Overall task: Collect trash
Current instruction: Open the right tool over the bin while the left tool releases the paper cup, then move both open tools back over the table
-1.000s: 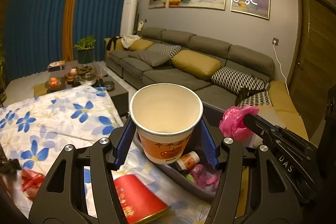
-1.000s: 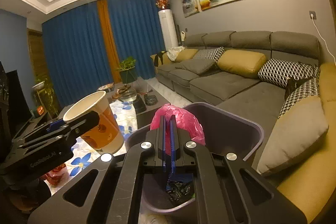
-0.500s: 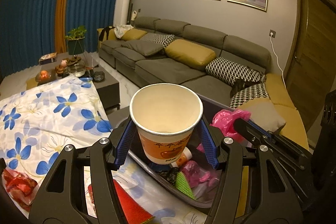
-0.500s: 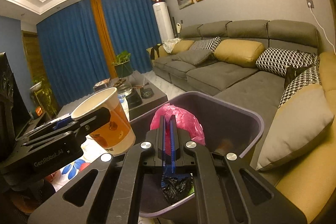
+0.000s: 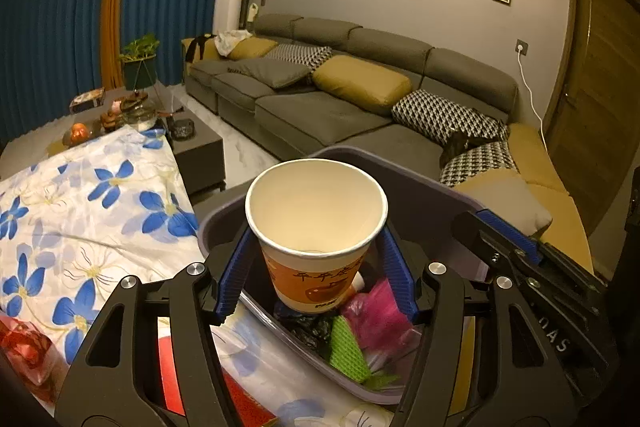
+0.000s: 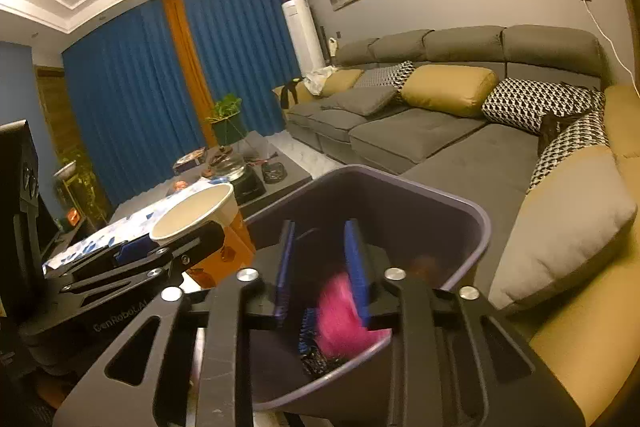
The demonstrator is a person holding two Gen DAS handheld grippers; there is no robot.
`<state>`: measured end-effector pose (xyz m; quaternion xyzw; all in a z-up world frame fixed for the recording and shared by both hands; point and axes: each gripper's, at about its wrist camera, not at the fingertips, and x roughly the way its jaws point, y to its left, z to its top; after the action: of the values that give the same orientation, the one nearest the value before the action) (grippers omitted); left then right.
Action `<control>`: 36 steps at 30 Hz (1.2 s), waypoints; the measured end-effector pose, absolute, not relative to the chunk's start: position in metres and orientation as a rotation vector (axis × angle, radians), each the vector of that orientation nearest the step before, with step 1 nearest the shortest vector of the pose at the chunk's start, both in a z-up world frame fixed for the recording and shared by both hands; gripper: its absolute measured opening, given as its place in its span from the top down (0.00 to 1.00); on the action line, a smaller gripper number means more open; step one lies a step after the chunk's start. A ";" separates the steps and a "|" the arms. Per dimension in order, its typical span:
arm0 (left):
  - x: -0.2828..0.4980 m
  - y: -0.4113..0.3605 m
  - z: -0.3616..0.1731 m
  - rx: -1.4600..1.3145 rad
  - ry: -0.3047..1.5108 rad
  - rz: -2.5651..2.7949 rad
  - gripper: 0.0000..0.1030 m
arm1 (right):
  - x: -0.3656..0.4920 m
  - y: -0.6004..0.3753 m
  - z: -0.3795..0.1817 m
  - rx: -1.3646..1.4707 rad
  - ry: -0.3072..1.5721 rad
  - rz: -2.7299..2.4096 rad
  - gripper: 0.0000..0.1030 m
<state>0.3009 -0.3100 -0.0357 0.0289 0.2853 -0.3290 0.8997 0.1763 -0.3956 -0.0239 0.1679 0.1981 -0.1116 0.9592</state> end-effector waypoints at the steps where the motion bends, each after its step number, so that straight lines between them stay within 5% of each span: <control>1: 0.301 -0.311 -0.038 0.063 0.599 -0.682 0.41 | 0.174 -0.397 -0.024 0.344 0.399 -0.238 0.65; 6: 0.297 -0.318 -0.042 0.082 0.616 -0.697 0.38 | 0.151 -0.402 -0.020 0.365 0.359 -0.290 0.56; 9: 0.295 -0.316 -0.043 0.066 0.626 -0.691 0.24 | 0.139 -0.399 -0.016 0.348 0.341 -0.310 0.53; 12: 0.293 -0.310 -0.040 0.049 0.627 -0.676 0.21 | 0.127 -0.395 -0.011 0.334 0.324 -0.313 0.51; 18: 0.272 -0.277 -0.023 0.043 0.558 -0.619 0.19 | 0.109 -0.373 -0.002 0.302 0.314 -0.275 0.48; 26: 0.230 -0.177 -0.011 0.036 0.466 -0.411 0.17 | 0.103 -0.319 -0.004 0.240 0.329 -0.177 0.25; 36: 0.190 -0.047 -0.031 -0.027 0.472 -0.139 0.17 | 0.125 -0.248 -0.027 0.188 0.420 -0.052 0.20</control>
<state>0.1902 -0.0470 -0.0313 -0.0134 0.2334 -0.0689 0.9698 0.1245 -0.2484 -0.0272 0.0933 0.2083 -0.0260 0.9732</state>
